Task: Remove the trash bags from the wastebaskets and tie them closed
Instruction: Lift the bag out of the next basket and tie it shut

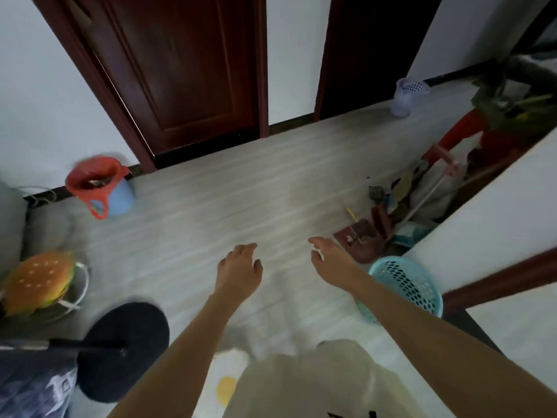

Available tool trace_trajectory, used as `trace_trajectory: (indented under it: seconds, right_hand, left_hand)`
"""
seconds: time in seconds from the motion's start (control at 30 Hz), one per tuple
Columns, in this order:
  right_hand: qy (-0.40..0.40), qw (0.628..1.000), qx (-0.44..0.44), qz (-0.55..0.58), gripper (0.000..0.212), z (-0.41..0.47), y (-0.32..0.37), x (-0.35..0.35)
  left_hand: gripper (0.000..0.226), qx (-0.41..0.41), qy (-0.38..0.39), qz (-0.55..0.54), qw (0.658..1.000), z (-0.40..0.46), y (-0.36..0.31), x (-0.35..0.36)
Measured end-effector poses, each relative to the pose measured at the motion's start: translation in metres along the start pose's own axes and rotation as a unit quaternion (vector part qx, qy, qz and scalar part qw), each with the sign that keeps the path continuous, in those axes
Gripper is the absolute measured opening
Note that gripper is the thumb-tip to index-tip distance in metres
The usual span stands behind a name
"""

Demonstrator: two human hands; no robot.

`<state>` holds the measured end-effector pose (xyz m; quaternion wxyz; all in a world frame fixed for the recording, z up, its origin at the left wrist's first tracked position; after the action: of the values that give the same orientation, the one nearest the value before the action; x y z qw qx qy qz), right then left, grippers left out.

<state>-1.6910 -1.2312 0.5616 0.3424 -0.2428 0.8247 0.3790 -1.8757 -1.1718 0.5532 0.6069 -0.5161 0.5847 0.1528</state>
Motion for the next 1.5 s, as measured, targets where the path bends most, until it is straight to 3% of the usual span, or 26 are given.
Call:
trace_trajectory:
  seconds: [0.3,0.43,0.67,0.83,1.17,1.5]
  right_hand:
    - [0.053,0.997,-0.044,-0.037,0.041,0.202,0.124,-0.008]
    - [0.096,0.990,-0.088,-0.050,0.040,0.297,0.224,0.002]
    - [0.172,0.972,-0.128,-0.098,0.040,0.373,0.363,0.048]
    - [0.204,0.963,-0.127,-0.125,0.040,0.421,0.459,0.108]
    - [0.216,0.969,-0.079,-0.091,0.040,0.488,0.686,0.212]
    - [0.217,0.974,-0.049,-0.047,0.042,0.587,0.832,0.275]
  left_hand:
    - [0.046,-0.061,-0.048,-0.016,0.997,0.175,0.103,-0.079]
    - [0.046,-0.125,-0.051,-0.031,0.990,0.237,0.175,-0.133]
    - [0.045,-0.209,-0.078,-0.074,0.972,0.267,0.284,-0.191]
    - [0.045,-0.267,-0.089,-0.116,0.952,0.283,0.402,-0.219]
    - [0.043,-0.265,-0.109,-0.116,0.951,0.315,0.656,-0.346]
    - [0.042,-0.245,-0.063,-0.103,0.962,0.408,0.819,-0.427]
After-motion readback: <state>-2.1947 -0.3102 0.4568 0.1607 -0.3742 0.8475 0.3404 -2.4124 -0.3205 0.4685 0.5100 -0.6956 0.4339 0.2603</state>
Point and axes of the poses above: each hand's wrist, its own z-axis towards the middle knuckle, its own x-axis out of the palm, y = z × x, the point moved 4 cm from there along z, towards the middle knuckle, and after that the axes turned 12 degrees about x, right-handed, at the moved point
